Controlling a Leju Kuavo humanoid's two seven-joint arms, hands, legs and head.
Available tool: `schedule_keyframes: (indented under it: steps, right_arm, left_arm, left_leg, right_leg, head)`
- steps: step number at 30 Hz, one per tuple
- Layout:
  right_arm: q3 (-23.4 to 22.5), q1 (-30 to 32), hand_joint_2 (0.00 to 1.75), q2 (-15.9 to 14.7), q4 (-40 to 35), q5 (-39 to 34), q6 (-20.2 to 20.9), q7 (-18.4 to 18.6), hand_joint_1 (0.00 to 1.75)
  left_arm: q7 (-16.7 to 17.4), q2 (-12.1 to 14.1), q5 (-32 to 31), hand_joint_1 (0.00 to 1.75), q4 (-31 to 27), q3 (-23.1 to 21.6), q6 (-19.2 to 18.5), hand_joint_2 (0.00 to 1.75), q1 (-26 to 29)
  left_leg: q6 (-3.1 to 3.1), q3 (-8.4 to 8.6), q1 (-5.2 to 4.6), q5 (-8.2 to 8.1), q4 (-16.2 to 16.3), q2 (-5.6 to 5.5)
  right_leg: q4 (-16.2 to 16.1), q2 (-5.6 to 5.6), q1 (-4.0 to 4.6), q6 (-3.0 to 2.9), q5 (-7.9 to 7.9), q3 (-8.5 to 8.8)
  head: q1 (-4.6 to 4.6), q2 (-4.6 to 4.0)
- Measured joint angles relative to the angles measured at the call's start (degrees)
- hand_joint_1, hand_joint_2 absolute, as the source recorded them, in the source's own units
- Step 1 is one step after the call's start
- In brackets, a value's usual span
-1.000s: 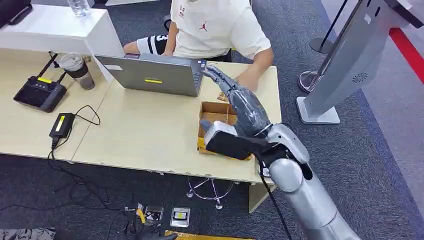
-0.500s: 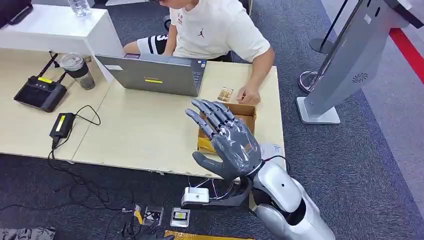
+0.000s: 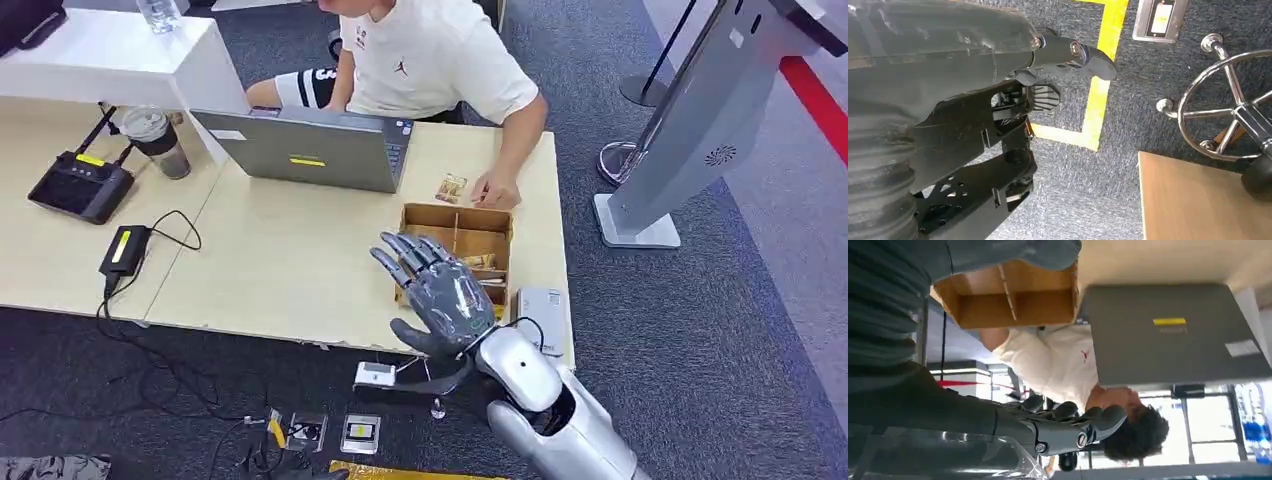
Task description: Pass the card to the sensor for recognition and then transmit it.
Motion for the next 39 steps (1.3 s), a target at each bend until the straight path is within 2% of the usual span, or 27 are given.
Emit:
schedule_keyframes:
  steps: [6, 16, 27, 39]
  right_arm:
    - [0.61, -1.05, 1.75, 1.11, 5.44, -0.04, 0.35, 1.12, 0.00]
    - [0.61, -1.59, 1.75, 1.07, 8.89, 0.18, -0.70, 3.35, 0.00]
    - [-2.38, -2.89, 1.75, 0.59, 11.87, -0.07, -3.38, 6.10, 0.00]
    - [-5.47, -4.30, 1.75, 0.46, 15.30, -0.79, -4.45, 6.47, 0.00]
  left_arm:
    - [0.00, -0.02, -0.02, 0.00, 0.00, 0.00, -0.02, 1.75, -0.03]
    - [0.26, -0.17, -0.33, 0.00, 0.00, 0.00, -0.18, 1.75, -0.24]
    - [0.81, -0.35, -0.98, 0.00, 0.00, 0.00, -0.24, 1.75, -0.58]
    - [0.83, -0.33, -0.79, 0.00, 0.00, 0.00, -0.11, 1.75, -0.60]
  left_leg:
    - [0.00, 0.00, 0.00, 0.00, 0.00, -0.02]
    - [0.00, 0.03, 0.00, 0.00, 0.01, 0.00]
    - [0.00, 0.04, 0.00, 0.00, 0.01, 0.00]
    - [0.00, 0.02, 0.00, 0.00, 0.01, 0.00]
  right_leg:
    - [0.00, -0.01, 0.00, 0.00, 0.00, 0.00]
    - [0.00, 0.01, 0.00, 0.00, 0.00, -0.01]
    - [0.00, 0.01, 0.00, 0.00, 0.01, 0.00]
    - [0.00, 0.01, 0.00, 0.00, 0.00, 0.00]
  head:
    - [0.02, 0.00]
    - [0.00, 0.00]
    - [0.02, 0.00]
    - [0.02, 0.00]
